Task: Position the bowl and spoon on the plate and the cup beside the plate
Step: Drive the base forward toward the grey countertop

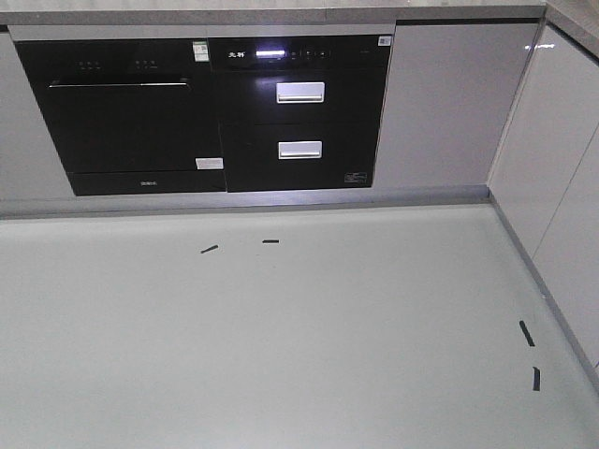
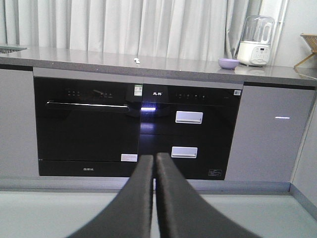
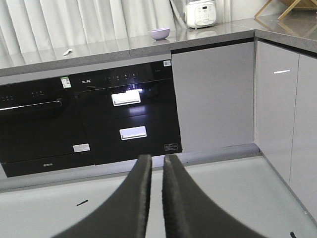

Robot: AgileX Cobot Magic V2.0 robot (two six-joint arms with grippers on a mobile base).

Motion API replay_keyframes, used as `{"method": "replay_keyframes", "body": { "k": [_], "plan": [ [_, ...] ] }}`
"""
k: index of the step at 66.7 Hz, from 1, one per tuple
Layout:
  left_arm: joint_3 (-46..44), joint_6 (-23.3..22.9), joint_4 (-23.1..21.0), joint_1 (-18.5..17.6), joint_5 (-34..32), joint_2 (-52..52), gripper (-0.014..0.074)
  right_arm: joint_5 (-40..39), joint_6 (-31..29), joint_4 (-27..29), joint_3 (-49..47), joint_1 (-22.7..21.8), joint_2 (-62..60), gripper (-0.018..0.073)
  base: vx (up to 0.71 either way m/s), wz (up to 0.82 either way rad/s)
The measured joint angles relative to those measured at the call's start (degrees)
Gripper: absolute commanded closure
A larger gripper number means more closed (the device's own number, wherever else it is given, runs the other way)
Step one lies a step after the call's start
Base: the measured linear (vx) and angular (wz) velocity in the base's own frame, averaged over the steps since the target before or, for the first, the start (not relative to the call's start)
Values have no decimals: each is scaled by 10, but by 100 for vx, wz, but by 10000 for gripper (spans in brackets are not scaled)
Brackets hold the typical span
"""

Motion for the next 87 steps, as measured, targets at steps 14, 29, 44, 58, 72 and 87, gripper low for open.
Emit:
{"method": "replay_keyframes", "body": {
  "k": [14,29,44,58,72,87],
  "plan": [
    [0,0,0,0,0,0,602,0,0,0,0,0,0,489,10,-2],
    [0,0,0,0,0,0,602,0,0,0,0,0,0,489,8,11],
    [0,0,0,0,0,0,602,0,0,0,0,0,0,489,8,12],
    [0,0,0,0,0,0,602,0,0,0,0,0,0,489,7,1],
    [0,0,0,0,0,0,602,0,0,0,0,0,0,489,9,-3],
    [0,0,0,0,0,0,602,0,0,0,0,0,0,489,13,-2]
  ]
}}
